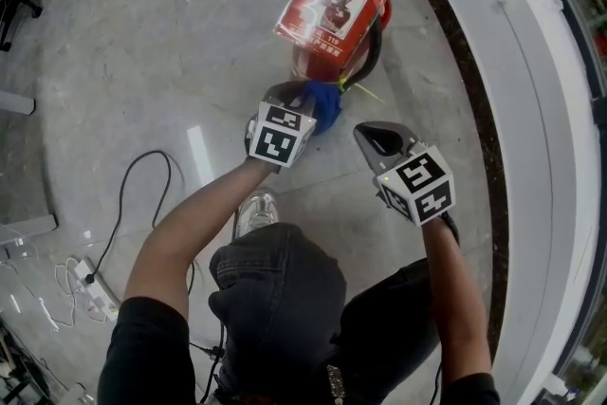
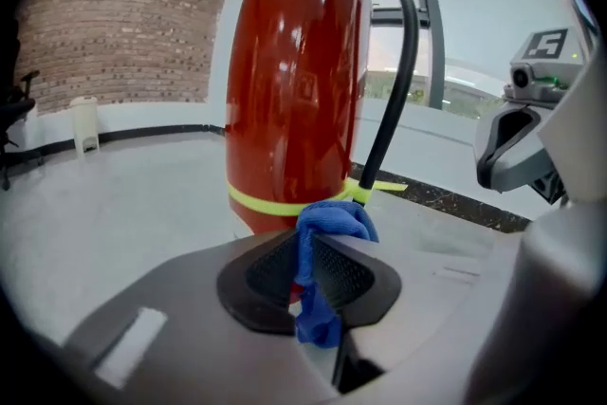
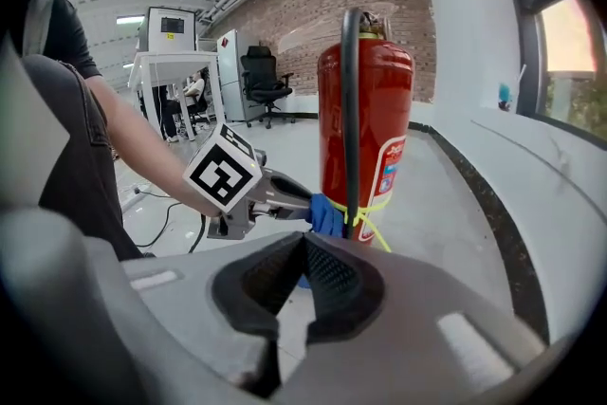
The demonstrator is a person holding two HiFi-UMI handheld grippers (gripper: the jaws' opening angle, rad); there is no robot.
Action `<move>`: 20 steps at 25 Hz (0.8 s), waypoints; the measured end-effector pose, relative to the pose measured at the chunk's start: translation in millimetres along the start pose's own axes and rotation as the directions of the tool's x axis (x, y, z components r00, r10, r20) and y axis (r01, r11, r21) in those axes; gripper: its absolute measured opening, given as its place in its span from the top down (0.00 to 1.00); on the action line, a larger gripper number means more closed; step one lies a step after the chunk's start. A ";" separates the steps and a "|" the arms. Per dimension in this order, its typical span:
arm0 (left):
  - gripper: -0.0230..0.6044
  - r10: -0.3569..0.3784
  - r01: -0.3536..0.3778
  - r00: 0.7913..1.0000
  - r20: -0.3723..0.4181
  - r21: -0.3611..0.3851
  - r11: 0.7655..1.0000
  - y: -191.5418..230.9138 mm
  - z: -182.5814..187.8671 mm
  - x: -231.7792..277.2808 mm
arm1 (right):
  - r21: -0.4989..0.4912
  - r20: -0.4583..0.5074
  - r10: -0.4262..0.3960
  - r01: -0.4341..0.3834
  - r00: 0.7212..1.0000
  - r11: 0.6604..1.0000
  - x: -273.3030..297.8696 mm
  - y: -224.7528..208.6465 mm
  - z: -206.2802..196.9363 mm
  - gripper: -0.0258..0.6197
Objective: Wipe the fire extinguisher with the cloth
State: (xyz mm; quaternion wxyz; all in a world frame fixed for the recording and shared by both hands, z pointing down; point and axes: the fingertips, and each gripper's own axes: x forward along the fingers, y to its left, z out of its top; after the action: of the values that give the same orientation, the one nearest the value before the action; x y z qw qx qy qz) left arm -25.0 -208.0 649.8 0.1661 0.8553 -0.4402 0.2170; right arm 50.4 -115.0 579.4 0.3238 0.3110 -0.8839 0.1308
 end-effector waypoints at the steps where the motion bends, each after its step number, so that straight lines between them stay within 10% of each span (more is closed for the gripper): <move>1: 0.90 0.000 0.000 1.000 -0.021 -0.009 1.000 0.7 -6.5 3.4 | 0.007 -0.009 0.000 0.000 1.000 1.000 1.2 -0.3 -3.8 0.96; 17: 0.89 0.020 -0.048 0.971 -0.238 -0.111 0.993 24.5 -93.1 50.1 | 0.049 -0.075 -0.007 0.011 0.997 0.999 5.5 -2.1 -23.9 0.96; 20: 0.74 -0.054 0.008 0.967 -0.250 -0.179 0.984 14.5 -98.4 50.2 | 0.063 -0.089 -0.014 0.019 0.996 0.998 3.5 -6.0 -32.1 0.96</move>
State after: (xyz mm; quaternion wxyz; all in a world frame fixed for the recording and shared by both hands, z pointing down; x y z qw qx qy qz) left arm -33.1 -203.5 760.9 0.2994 0.8093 -0.4193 0.2822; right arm 67.9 -107.4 606.1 0.3538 0.3224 -0.8615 0.1697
